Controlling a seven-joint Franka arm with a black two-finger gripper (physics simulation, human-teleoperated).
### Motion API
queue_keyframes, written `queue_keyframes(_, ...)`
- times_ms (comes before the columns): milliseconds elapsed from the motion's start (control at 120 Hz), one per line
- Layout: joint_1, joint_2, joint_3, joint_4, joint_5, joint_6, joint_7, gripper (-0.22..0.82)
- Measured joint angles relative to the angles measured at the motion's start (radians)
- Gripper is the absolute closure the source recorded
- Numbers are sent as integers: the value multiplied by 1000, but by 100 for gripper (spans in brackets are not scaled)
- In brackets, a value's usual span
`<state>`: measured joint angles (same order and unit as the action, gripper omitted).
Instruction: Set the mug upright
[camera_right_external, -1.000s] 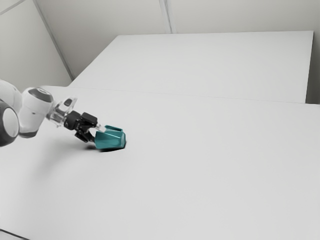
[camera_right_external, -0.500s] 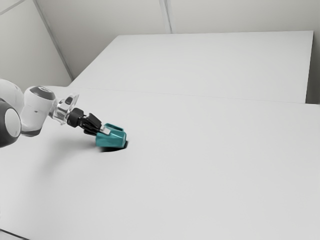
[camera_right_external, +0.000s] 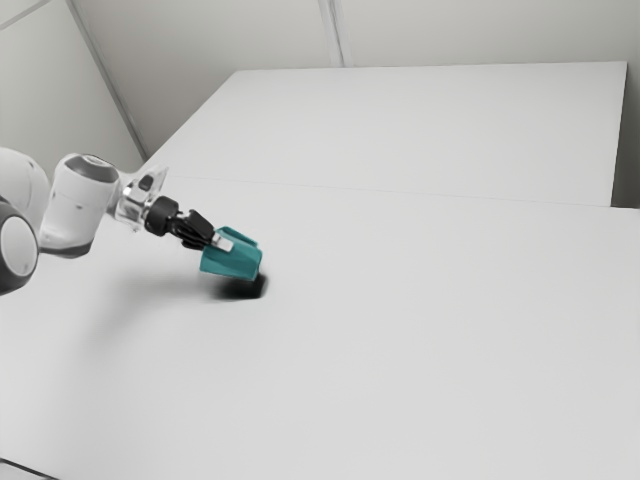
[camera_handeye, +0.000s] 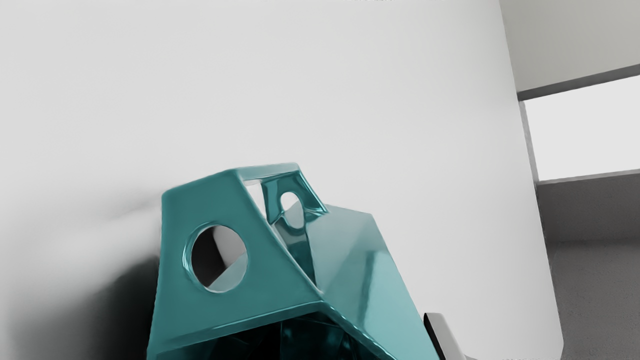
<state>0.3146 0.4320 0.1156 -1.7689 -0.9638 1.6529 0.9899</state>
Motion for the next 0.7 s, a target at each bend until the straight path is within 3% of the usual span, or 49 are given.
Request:
queue_keyframes(225,-81,-83,3,-12,105,37,-15,75)
queue_keyframes(408,-192,-185,8,-78,289,139,-54,76)
queue_keyframes(700,-327,-257,11,-160,616,303,-138,77)
